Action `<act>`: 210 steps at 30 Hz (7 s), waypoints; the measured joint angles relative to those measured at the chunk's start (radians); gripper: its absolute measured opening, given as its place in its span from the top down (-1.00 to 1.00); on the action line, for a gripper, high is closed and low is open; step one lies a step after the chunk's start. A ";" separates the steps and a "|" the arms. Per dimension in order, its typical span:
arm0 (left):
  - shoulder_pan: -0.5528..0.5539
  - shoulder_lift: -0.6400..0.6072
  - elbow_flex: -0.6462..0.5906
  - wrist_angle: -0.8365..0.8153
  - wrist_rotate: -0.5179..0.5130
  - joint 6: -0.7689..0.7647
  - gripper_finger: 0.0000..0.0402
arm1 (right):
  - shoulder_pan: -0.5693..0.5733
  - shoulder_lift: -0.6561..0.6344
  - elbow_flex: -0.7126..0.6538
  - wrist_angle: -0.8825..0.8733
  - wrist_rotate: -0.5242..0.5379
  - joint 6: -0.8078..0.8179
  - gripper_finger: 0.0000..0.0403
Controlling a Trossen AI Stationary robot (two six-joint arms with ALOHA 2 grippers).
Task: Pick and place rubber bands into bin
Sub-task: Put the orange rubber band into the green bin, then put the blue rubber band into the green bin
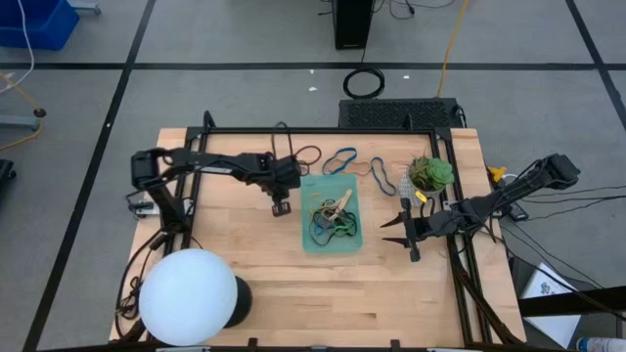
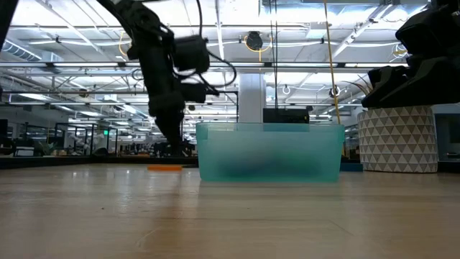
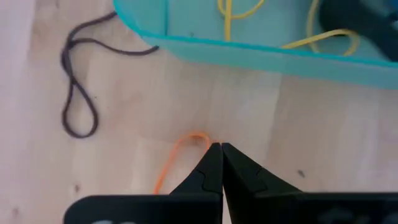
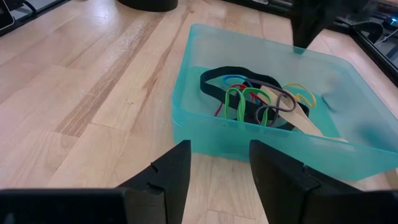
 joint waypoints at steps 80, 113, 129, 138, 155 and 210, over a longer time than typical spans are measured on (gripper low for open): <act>-0.074 -0.135 -0.288 0.258 -0.138 -0.041 0.20 | 0.000 0.000 0.000 -0.006 0.000 0.000 0.22; -0.034 -0.010 -0.286 0.381 -0.152 0.045 0.93 | 0.000 0.000 0.000 -0.007 0.000 0.000 0.22; -0.050 -0.160 -0.213 0.266 -0.172 -0.017 0.98 | 0.000 0.000 0.000 -0.007 0.000 -0.001 0.22; -0.091 -0.265 -0.041 0.282 -0.166 -0.007 0.98 | 0.000 0.000 0.000 -0.006 0.000 -0.001 0.22; -0.180 -0.218 0.088 0.492 -0.051 0.000 0.99 | 0.000 0.000 0.000 -0.006 0.000 0.000 0.22; -0.187 0.145 0.085 0.576 -0.130 -0.034 0.17 | 0.000 0.002 0.000 -0.006 -0.003 0.007 0.22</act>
